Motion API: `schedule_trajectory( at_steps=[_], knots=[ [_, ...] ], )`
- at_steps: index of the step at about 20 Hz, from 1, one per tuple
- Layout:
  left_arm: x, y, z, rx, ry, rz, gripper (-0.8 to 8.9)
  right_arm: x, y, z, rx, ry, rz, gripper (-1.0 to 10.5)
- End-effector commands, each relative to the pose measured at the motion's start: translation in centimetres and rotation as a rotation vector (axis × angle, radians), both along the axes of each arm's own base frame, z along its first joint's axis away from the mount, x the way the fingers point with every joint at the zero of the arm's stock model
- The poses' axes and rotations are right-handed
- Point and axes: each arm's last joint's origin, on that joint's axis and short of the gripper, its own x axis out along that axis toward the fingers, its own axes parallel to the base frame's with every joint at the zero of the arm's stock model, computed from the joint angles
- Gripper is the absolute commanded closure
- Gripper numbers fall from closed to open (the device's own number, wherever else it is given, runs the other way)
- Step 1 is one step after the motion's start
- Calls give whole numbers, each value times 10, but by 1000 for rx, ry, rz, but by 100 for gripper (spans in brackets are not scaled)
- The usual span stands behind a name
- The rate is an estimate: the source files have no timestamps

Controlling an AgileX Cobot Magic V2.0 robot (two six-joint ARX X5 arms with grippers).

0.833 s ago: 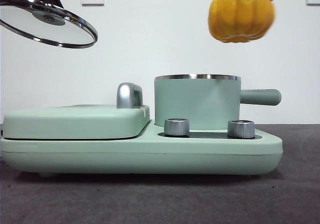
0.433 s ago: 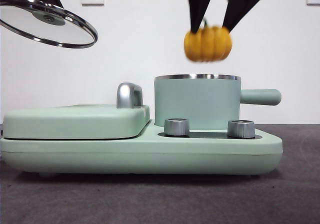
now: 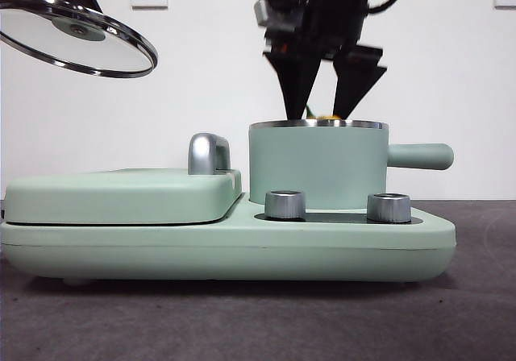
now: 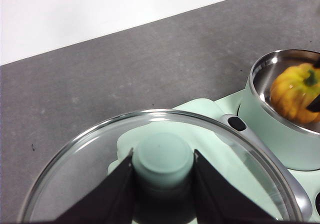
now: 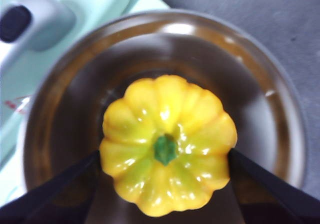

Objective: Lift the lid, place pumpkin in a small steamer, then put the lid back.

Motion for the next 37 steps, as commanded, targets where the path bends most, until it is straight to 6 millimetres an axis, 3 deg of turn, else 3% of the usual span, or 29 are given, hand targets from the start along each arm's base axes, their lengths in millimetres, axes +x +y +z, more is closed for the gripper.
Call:
schedule_trajectory(
  at_steps=[1, 9, 24, 27, 29, 34, 37],
  knots=[
    [1, 0, 7, -21, -37, 1, 797, 9, 8, -9, -8, -1, 15, 591],
    [1, 0, 7, -22, -37, 2, 797, 17, 13, -28, -21, 38, 19, 591],
    [0, 0, 7, -26, -34, 4, 797, 20, 16, -28, 31, 26, 37, 482],
    [1, 0, 7, -26, -34, 4, 798, 17, 12, -14, 53, 0, 21, 488],
    [0, 0, 7, -26, -34, 4, 798, 8, 7, 7, 87, -43, 7, 533],
    [0, 0, 7, -27, -33, 4, 798, -16, -8, 55, 174, -177, 4, 561],
    [0, 0, 7, -27, -33, 4, 798, -37, -21, 71, 243, -268, -9, 569]
  ],
)
